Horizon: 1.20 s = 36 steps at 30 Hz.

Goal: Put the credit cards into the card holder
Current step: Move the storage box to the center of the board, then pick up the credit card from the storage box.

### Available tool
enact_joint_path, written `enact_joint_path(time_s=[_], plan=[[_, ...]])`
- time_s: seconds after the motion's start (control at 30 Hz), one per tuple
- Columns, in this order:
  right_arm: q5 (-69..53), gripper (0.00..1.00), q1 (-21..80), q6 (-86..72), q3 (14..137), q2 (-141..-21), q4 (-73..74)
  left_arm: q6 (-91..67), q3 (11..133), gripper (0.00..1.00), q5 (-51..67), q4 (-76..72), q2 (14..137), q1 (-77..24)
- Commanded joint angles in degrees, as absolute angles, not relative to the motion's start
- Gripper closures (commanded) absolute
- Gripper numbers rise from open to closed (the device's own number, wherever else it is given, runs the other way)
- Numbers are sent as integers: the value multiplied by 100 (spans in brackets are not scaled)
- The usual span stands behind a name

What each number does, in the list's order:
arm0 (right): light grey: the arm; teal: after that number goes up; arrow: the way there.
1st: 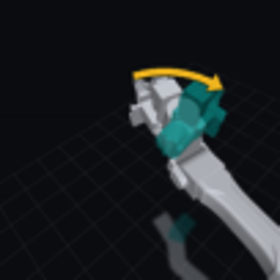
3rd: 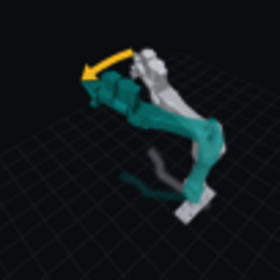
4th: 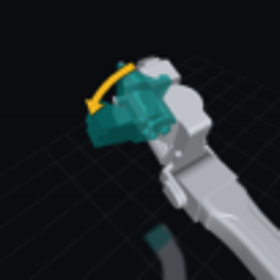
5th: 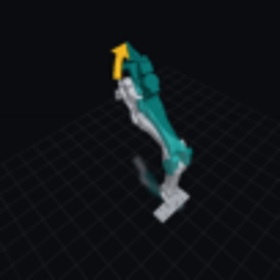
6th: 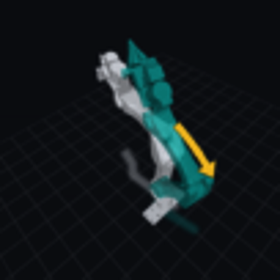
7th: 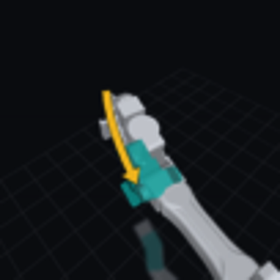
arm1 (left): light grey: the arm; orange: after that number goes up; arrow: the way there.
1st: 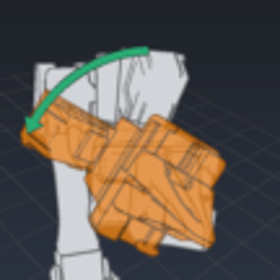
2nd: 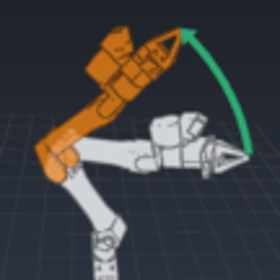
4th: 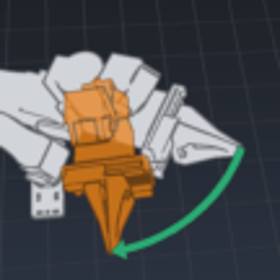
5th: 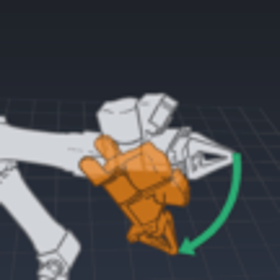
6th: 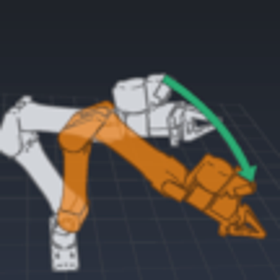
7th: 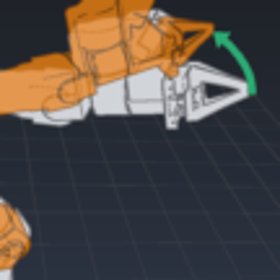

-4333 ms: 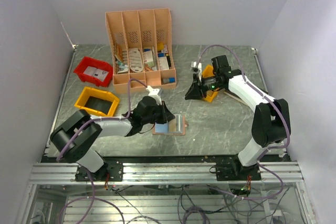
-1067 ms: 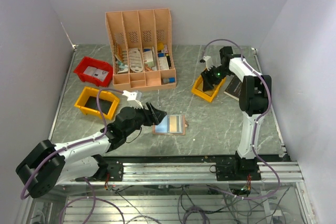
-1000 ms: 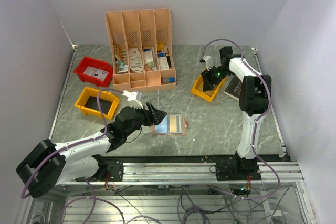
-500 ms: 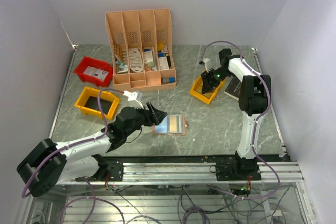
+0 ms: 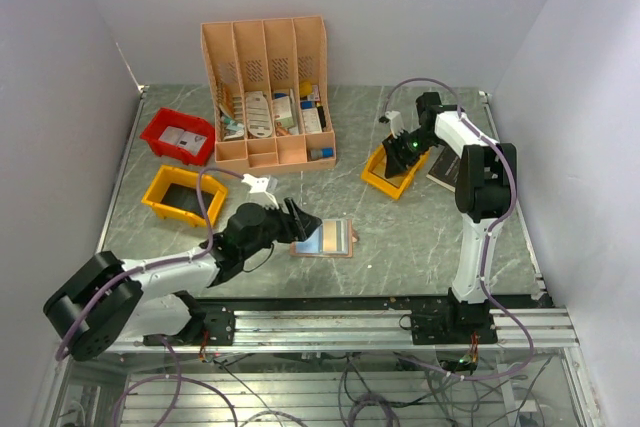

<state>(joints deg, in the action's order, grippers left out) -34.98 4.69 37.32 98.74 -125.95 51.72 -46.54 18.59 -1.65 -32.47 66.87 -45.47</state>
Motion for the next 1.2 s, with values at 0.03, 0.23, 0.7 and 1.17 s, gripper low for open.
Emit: enact_joint_path(time_s=[0.03, 0.23, 0.7, 1.17], plan=[[-3954, 61, 511, 3843, 9939, -12611, 5665, -4661, 2118, 25, 131, -3790, 7036, -4518], [-4492, 69, 513, 3827, 10070, -12589, 6012, -4710, 2432, 27, 395, -4096, 7741, -4524], [-5473, 78, 527, 3859, 10023, -12590, 6498, -4572, 3998, 43, 748, -3869, 9959, -4519], [-4648, 73, 793, 3323, 9530, -12222, 5577, -4510, 4885, 46, 1084, -3884, 10936, -4518]])
